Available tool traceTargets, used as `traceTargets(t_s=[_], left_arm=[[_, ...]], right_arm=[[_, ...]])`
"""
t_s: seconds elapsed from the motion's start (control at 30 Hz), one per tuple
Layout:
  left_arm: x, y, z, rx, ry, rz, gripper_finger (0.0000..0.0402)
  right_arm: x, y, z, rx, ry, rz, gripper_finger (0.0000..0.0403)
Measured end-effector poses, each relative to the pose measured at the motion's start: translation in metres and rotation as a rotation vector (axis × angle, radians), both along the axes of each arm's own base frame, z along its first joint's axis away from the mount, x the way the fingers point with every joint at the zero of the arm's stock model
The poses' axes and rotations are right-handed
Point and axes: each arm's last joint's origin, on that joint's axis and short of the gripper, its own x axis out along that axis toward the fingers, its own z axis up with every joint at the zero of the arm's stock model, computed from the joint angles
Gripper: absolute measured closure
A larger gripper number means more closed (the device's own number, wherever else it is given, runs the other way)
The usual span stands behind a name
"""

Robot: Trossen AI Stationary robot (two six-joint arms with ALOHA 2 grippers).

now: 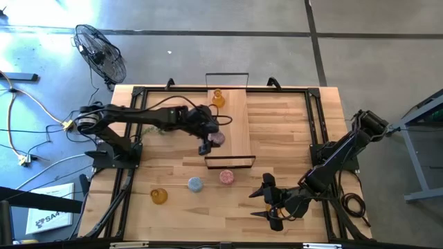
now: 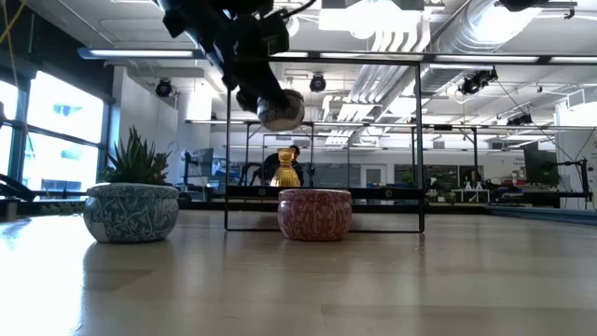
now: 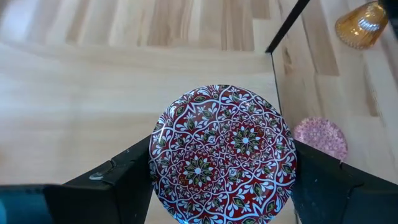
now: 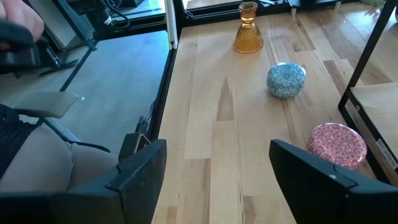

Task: Pick & Place candle stick holders
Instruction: Put the red scented candle on the shelf

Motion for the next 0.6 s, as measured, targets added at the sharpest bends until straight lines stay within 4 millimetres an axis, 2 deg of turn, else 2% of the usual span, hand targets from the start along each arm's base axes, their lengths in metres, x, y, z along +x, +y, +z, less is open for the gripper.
traceTargets(t_s=[0.23, 0.6], left_arm=[[0.006, 0.001, -0.027, -0.006, 0.047, 0.011, 0.0116], [0.014, 0.0, -0.048, -0.041, 0.072, -0.008, 0.0116]], right_arm=[[0.0, 0.0, 0.0, 0.0, 0.0, 0.0, 0.0123], [0.0, 0.0, 0.0, 0.017, 0.003, -0.009, 0.0123]])
